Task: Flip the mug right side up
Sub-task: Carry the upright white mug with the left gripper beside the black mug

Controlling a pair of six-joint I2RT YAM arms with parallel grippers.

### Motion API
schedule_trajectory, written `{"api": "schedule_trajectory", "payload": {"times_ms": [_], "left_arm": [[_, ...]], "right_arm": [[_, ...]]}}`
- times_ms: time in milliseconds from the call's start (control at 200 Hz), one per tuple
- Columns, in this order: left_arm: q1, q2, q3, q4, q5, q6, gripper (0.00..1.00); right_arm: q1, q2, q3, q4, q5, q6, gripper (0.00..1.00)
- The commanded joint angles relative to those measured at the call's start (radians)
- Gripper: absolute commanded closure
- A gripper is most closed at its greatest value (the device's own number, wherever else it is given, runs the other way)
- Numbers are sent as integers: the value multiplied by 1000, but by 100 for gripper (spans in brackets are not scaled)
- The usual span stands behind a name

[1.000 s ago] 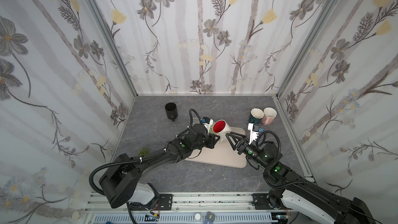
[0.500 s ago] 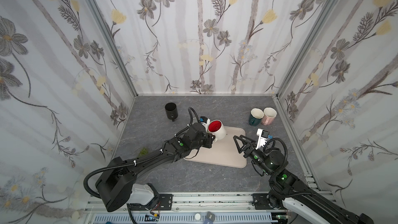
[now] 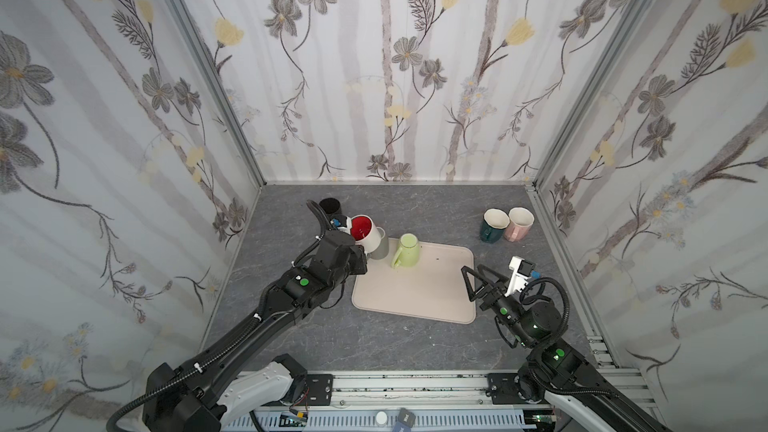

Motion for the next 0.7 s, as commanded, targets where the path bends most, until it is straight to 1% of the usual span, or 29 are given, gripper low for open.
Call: {"api": "schedule_trajectory", "payload": {"times_ms": [0,110,200,340,555,585,694], "left_arm": [[62,-37,19,-87,-137,9,100],[110,-32,-10,-80,-200,31,100],[145,12,-34,-56,-255,16,100],[193,86,-63,26,-300,10,100],[311,228,-18,128,-297,33,100],[328,271,-3,139,-291,41,100],[353,370,60,168,-326,92,100]], "right_arm": [[-10,-56,-28,-33,-12,-20,1],[-24,-106,-42,-55,-17,-33,0],[-40,-129,-25,-111,-22,-64,0],[-58,-165,-14,-178,-52,-86,0],[-67,-220,-46,-194,-68,-79,0],[-68,-224,-47,-197,-70,-81,0],[-74,-230,-50,-202,-73,-82,0]]}}
